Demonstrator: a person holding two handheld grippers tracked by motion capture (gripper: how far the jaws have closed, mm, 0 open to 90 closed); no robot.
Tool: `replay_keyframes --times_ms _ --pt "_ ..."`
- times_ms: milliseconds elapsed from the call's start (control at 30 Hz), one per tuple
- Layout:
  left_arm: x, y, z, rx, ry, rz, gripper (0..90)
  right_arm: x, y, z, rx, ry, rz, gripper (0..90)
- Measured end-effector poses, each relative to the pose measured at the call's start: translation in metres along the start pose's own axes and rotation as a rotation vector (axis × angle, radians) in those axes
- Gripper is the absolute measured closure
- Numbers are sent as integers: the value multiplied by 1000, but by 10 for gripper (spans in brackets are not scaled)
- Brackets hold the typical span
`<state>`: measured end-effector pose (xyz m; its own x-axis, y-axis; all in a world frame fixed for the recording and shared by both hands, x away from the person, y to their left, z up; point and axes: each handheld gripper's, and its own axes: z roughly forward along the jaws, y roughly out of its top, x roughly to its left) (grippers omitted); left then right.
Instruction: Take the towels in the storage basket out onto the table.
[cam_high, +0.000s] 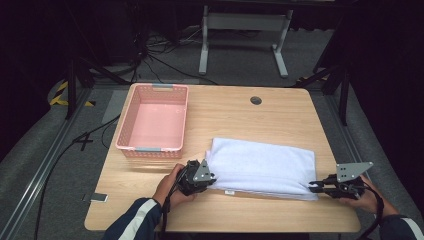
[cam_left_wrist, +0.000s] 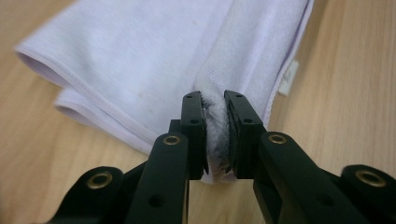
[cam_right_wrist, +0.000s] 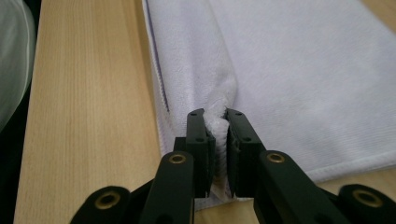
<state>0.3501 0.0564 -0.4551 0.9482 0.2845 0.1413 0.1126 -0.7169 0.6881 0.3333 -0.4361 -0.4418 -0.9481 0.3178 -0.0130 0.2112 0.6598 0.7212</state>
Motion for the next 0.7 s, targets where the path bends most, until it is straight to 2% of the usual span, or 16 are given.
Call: replay_keyframes --times_ms 67,133,200,233,267,300,333,400,467,500,533,567,600,633,667,700 --pt "-2 -2 -5 3 -11 9 773 5 -4 1 -4 -17 -3 781" --pt "-3 -8 -12 4 -16 -30 706 11 -8 -5 -11 -20 1 731" --pt "-4 -15 -20 -11 5 -95 628 16 -11 -12 -24 -32 4 615" --pt "-3 -19 -26 -53 -6 -157 602 17 -11 -15 -28 -48 12 610" --pt "-3 -21 -31 -102 -2 -190 587 19 -10 -21 -51 -52 19 597" --pt "-3 -22 -34 -125 9 -221 552 22 -9 -26 -76 -55 15 583" --pt "-2 -21 -37 -126 15 -220 504 25 -6 -30 -94 -68 15 573" --pt "-2 -20 -39 -144 23 -237 463 28 2 -36 -119 -89 6 516" --pt "-2 -19 -36 -127 34 -242 400 29 13 -40 -154 -101 4 516" --pt "-2 -18 -34 -116 33 -238 378 30 20 -41 -161 -108 -2 524" --pt "-2 -17 -31 -116 31 -244 367 30 29 -40 -149 -141 -10 528" --pt "-2 -16 -27 -110 27 -261 340 27 38 -35 -142 -169 0 515" --pt "-1 -15 -24 -114 25 -272 351 21 50 -27 -147 -177 29 506" --pt "-1 -15 -24 -114 25 -272 376 21 50 -27 -147 -177 29 506" --pt "0 -12 -20 -104 26 -271 376 16 61 -19 -144 -189 43 529" --pt "0 -11 -17 -104 10 -265 419 9 76 -5 -122 -210 49 533"
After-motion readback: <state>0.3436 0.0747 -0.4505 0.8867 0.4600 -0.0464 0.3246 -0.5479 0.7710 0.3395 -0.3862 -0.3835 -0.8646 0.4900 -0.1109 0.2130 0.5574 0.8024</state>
